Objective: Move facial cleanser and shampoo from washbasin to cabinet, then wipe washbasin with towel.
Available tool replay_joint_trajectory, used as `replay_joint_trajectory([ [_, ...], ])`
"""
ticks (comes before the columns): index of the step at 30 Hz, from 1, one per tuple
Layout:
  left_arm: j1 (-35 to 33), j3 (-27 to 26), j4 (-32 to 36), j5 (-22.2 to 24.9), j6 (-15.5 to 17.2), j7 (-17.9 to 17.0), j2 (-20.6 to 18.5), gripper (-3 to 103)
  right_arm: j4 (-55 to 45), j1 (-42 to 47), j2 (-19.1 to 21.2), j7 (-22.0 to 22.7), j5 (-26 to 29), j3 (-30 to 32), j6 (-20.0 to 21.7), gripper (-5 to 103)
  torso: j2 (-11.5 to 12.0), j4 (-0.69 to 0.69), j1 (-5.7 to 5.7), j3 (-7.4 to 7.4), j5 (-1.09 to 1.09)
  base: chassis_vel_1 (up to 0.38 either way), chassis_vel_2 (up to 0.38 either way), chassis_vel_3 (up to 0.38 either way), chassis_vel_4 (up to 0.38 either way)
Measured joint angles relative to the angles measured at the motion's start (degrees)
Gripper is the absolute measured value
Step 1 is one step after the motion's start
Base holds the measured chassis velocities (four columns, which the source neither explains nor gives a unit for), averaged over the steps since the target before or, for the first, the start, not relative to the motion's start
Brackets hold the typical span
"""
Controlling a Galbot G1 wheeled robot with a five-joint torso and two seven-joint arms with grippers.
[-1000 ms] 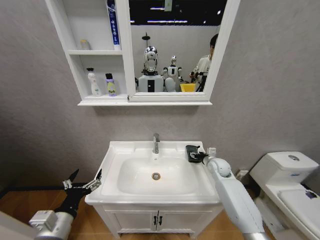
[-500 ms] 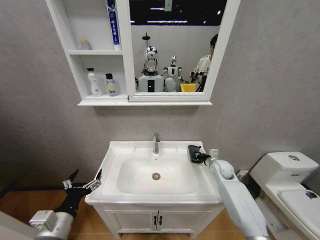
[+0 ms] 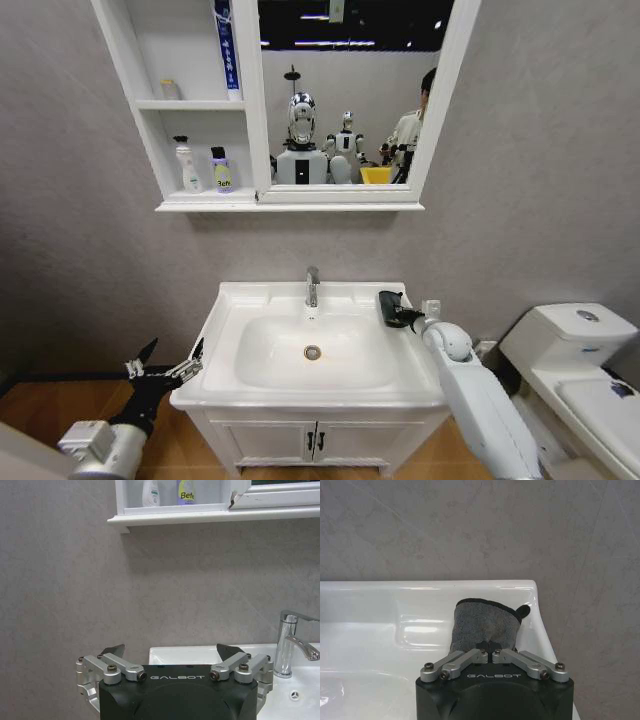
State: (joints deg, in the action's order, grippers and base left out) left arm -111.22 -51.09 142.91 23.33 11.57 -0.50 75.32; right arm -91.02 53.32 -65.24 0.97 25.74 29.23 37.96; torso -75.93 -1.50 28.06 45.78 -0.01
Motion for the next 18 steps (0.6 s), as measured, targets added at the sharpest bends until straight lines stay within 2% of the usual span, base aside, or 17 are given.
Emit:
replay_joint_trajectory([
  [7, 0.0, 0.0, 0.0, 0.0, 0.0, 0.0, 0.0, 100, -8.66, 2.84, 0.1, 3.99, -1.61, -0.88, 1.14, 0, 0.0, 0.0, 0.0, 0.0, -0.01, 0.0, 0.0, 0.0, 0.0],
  [11, 0.0, 0.0, -0.01, 0.0, 0.0, 0.0, 0.0, 100, -14.13, 5.24, -0.56, 6.61, -0.96, -1.72, 3.87, 0, -0.01, 0.0, -0.01, 0.0, 0.0, 0.0, 0.0, 0.0, 0.0],
  [18, 0.0, 0.0, 0.0, 0.0, 0.0, 0.0, 0.0, 100, -20.15, 9.33, -0.51, 9.33, 1.33, -2.76, 4.14, 0, -0.01, -0.01, -0.01, 0.0, -0.01, 0.0, 0.0, 0.0, 0.0],
])
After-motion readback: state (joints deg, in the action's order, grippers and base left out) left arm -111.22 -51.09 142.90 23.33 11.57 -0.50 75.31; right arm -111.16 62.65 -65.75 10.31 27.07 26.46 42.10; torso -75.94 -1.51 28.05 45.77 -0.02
